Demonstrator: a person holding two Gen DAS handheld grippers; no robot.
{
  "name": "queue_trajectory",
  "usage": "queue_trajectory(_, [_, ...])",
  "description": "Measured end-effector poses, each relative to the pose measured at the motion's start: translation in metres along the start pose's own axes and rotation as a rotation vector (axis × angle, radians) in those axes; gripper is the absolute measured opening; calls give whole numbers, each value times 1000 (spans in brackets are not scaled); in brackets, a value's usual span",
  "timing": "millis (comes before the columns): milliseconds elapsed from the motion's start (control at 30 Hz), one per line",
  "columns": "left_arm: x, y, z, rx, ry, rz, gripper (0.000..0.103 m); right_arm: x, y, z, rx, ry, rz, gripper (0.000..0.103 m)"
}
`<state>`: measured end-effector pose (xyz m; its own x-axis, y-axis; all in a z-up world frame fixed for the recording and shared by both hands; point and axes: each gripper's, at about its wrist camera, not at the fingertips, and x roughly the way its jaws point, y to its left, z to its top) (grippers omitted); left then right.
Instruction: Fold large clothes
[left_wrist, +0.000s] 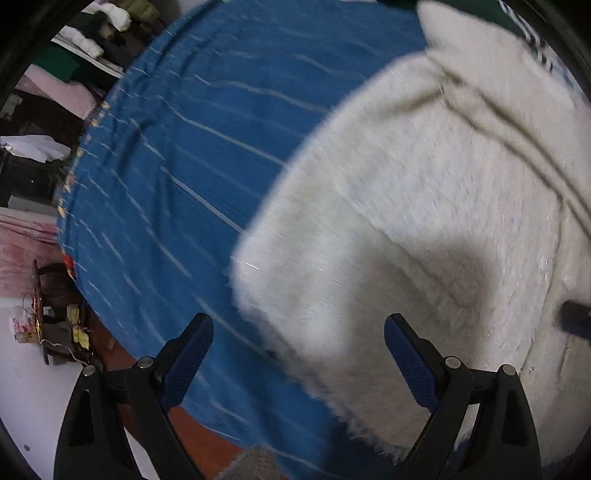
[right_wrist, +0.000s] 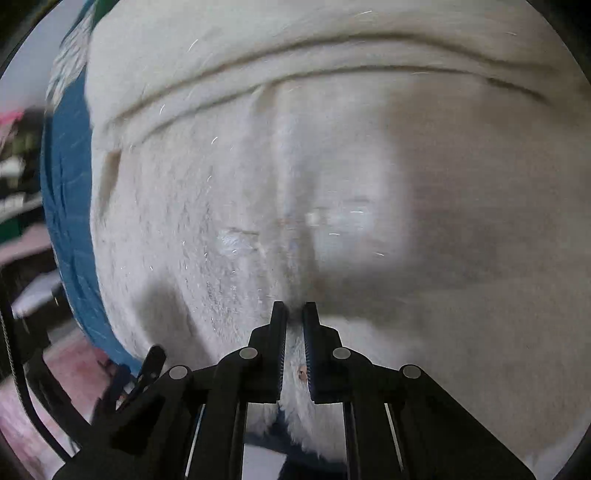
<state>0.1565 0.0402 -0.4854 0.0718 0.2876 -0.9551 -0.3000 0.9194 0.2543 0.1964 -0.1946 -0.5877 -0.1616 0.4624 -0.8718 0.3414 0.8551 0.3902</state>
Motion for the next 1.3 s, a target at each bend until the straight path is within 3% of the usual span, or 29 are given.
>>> queue_trajectory(67, [-5, 14, 2, -13, -29, 12, 95, -18, -2, 0, 21, -36, 80, 23])
queue_trajectory(100, [-6, 18, 4, -20, -38, 19, 95, -24, 2, -1, 22, -44, 142, 35])
queue_trajectory(167, [0, 30, 7, -33, -40, 38, 95, -16, 23, -2, 5, -2, 204, 39])
queue_trajectory(267, [12, 39, 9, -58, -15, 58, 95, 24, 44, -10, -10, 65, 169, 45])
queue_trajectory(333, [16, 43, 8, -76, -3, 65, 95, 56, 60, -11, -40, 95, 44, 46])
queue_trajectory(367, [16, 46, 8, -82, 0, 67, 95, 64, 65, -10, -57, 73, 4, 45])
queue_trajectory(400, [16, 49, 8, -88, 1, 64, 95, 65, 72, -12, -74, 55, -41, 32])
queue_trajectory(433, [12, 50, 6, -89, 0, 61, 95, 64, 77, -15, -85, 43, -74, 3])
queue_trajectory(600, [-5, 44, 8, -61, -7, 33, 95, 39, 116, -56, -153, -48, -166, 2])
queue_trajectory(667, [-11, 36, 15, -34, -21, 16, 95, 45, 113, -59, -156, -1, -200, 0])
queue_trajectory(733, [-17, 24, 26, -4, -47, 0, 95, 53, 109, -60, -110, 92, -120, 1])
queue_trajectory(767, [-22, 16, 33, 13, -68, -7, 95, 45, 106, -60, -85, 95, -75, 3])
queue_trajectory(833, [-32, -3, 51, 48, -120, -20, 95, 8, 101, -58, -65, -8, -50, 26])
queue_trajectory(900, [-40, -27, 73, 83, -180, -31, 95, -35, 90, -53, -15, -151, -37, 33])
queue_trajectory(1033, [-46, -79, 114, 141, -276, -37, 95, -100, 63, -22, 71, -368, 7, 33])
queue_trajectory(1167, [-32, -136, 153, 185, -330, -24, 95, -119, 23, 34, 84, -465, -31, 33])
queue_trajectory(1200, [-24, -149, 160, 202, -331, -6, 95, -121, -3, 63, 94, -472, -46, 33])
queue_trajectory(1267, [-7, -165, 170, 235, -316, 32, 95, -117, -36, 90, 129, -466, -127, 24])
queue_trajectory(1300, [7, -173, 173, 256, -296, 51, 95, -110, -52, 97, 157, -447, -141, 10])
